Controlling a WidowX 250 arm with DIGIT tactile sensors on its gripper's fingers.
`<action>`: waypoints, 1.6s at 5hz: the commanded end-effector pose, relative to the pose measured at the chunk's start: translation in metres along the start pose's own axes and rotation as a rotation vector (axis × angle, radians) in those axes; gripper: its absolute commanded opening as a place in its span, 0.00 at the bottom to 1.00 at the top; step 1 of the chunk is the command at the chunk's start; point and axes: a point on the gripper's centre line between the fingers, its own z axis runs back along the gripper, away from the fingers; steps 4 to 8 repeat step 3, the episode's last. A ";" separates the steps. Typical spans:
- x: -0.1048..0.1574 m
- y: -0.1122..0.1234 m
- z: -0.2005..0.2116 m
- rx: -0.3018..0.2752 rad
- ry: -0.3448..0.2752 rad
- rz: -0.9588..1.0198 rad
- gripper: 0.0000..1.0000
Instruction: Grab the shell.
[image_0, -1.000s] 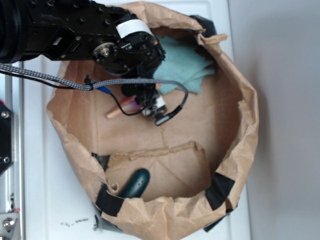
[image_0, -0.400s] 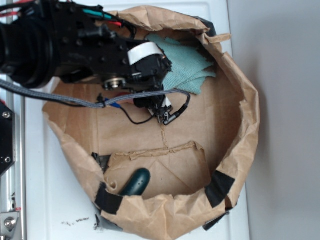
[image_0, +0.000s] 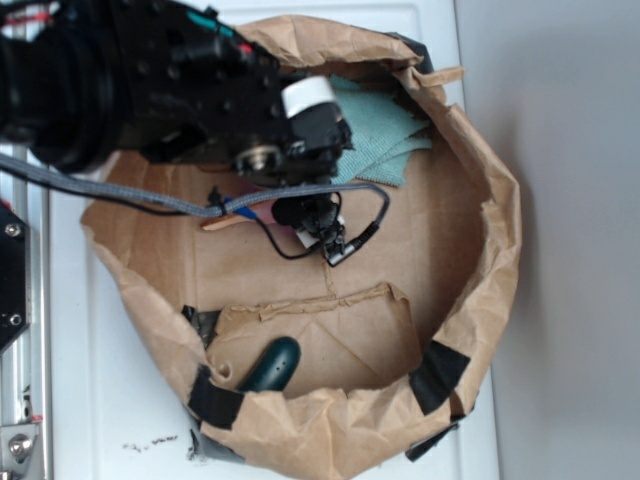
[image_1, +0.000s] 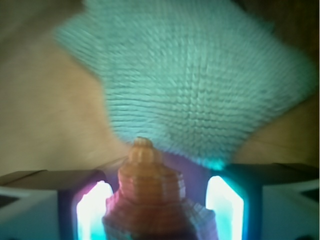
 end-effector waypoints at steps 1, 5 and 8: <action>0.018 0.002 0.084 -0.060 -0.044 -0.017 0.00; 0.016 -0.004 0.099 -0.056 -0.188 0.016 0.09; 0.016 -0.004 0.099 -0.056 -0.188 0.016 0.09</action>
